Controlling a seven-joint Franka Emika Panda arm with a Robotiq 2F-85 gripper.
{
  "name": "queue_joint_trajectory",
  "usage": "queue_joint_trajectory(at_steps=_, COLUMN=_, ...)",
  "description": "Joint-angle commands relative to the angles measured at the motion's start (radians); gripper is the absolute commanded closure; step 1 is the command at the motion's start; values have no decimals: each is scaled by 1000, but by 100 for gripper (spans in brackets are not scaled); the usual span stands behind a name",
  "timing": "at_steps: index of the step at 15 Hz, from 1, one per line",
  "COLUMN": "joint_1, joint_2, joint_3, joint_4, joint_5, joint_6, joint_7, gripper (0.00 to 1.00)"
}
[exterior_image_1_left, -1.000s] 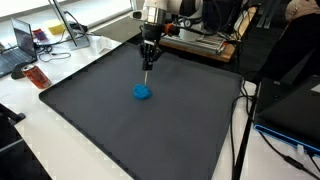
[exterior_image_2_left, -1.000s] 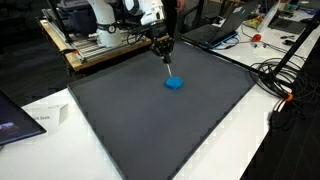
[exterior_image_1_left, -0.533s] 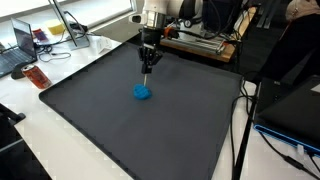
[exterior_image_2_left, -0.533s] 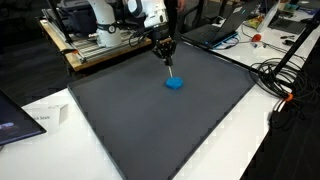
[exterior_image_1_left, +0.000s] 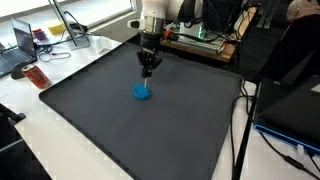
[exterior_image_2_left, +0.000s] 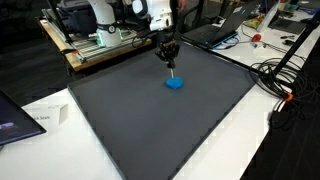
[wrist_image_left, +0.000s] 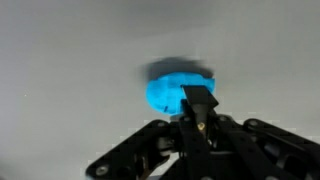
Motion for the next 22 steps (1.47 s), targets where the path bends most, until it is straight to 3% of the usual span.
queue_joint_trajectory(at_steps=1, joint_1=25, joint_2=49, joint_3=-13, joint_4=66, joint_5=-2, joint_6=-57, joint_7=19, gripper=97)
queue_joint_trajectory(at_steps=7, joint_1=23, joint_2=99, joint_3=-6, joint_4=142, joint_5=-4, joint_6=-147, joint_7=23, gripper=97)
queue_joint_trajectory(at_steps=8, joint_1=-11, joint_2=110, joint_3=21, joint_4=160, joint_5=-36, joint_6=-167, joint_7=45, gripper=97)
queue_joint_trajectory(at_steps=14, joint_1=-53, joint_2=141, joint_3=65, joint_4=234, joint_5=-55, joint_6=-272, joint_7=62, gripper=97)
queue_joint_trajectory(at_steps=22, joint_1=-40, joint_2=41, joint_3=61, joint_4=221, joint_5=-163, joint_6=-433, joint_7=192, gripper=97)
